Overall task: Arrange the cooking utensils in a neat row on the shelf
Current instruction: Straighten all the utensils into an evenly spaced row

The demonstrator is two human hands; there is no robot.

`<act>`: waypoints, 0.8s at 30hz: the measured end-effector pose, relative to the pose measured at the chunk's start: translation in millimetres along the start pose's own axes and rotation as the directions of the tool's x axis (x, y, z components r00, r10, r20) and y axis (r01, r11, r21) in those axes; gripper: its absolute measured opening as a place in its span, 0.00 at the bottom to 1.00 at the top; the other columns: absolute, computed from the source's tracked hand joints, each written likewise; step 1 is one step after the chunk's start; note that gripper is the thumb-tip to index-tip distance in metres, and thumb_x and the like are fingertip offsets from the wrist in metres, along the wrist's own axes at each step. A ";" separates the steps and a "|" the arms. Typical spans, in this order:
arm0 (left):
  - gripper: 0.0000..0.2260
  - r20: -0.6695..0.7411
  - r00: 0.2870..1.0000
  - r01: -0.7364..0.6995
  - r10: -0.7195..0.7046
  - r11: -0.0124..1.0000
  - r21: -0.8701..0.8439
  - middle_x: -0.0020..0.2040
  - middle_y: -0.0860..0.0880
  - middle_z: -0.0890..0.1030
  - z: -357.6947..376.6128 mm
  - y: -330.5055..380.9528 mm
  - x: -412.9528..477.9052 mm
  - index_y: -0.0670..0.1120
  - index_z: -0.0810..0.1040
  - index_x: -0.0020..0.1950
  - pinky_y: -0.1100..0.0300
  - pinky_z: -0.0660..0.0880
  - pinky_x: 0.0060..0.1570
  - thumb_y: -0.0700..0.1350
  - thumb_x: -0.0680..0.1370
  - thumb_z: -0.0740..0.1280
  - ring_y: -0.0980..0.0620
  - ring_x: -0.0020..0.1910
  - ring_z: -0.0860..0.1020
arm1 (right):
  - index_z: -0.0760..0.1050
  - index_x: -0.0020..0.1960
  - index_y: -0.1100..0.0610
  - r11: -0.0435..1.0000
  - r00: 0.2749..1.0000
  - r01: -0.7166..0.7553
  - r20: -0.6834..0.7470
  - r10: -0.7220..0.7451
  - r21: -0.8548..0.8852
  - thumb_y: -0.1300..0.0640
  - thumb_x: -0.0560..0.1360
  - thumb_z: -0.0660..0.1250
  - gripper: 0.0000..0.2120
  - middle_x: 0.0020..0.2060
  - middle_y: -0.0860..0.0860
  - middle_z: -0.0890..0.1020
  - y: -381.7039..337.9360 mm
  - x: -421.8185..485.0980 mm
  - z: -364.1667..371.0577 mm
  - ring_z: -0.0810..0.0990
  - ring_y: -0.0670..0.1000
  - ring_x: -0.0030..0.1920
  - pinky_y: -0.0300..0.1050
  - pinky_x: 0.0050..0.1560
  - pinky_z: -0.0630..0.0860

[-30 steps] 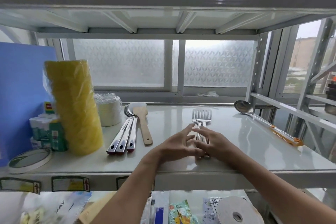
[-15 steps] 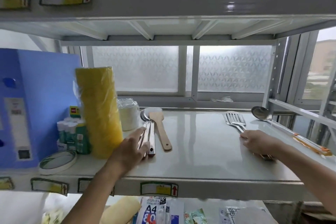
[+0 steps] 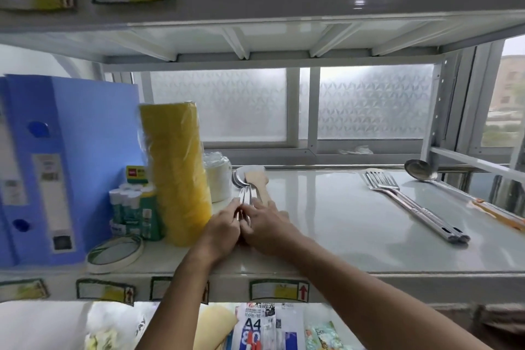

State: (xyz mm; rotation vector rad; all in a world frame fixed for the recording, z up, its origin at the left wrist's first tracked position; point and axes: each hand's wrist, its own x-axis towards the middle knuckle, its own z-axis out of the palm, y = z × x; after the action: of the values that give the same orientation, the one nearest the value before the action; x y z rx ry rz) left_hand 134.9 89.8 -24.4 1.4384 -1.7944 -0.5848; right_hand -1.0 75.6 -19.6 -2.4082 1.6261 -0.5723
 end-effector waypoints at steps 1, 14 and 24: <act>0.21 -0.017 1.000 0.000 0.000 1.000 -0.012 0.68 0.45 0.77 -0.7 -1.5 2.3 0.46 0.75 0.69 0.63 0.65 0.57 0.34 0.79 0.56 0.49 0.66 0.74 | 0.66 0.73 0.43 0.999 1.000 -0.028 -0.006 0.028 0.023 0.41 0.74 0.53 0.28 0.67 0.52 0.73 -0.8 3.5 0.8 0.69 0.60 0.68 0.63 0.65 0.68; 0.20 0.143 0.990 -0.046 -0.007 0.928 0.370 0.83 0.53 0.55 16.4 -10.5 14.9 0.53 0.70 0.75 0.52 0.59 0.76 0.52 0.85 0.52 0.48 0.78 0.63 | 0.57 0.80 0.43 0.970 0.970 -0.244 0.002 0.244 -0.022 0.38 0.75 0.52 0.34 0.82 0.46 0.55 31.7 5.4 -1.6 0.59 0.60 0.78 0.59 0.75 0.57; 0.26 0.146 0.989 -0.028 -0.033 0.917 0.398 0.84 0.51 0.50 12.6 -7.7 6.8 0.49 0.57 0.82 0.51 0.58 0.77 0.51 0.83 0.52 0.49 0.80 0.59 | 0.62 0.78 0.43 0.966 0.964 -0.259 -0.061 0.259 0.019 0.39 0.73 0.55 0.33 0.80 0.47 0.62 36.1 2.3 1.9 0.63 0.57 0.77 0.58 0.75 0.61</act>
State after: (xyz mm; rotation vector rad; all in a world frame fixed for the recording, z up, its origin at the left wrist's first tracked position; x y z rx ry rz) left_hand 129.2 80.0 -36.0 1.7030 -2.1208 -0.3438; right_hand -30.2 59.4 -33.7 -2.1400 1.9186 -0.6131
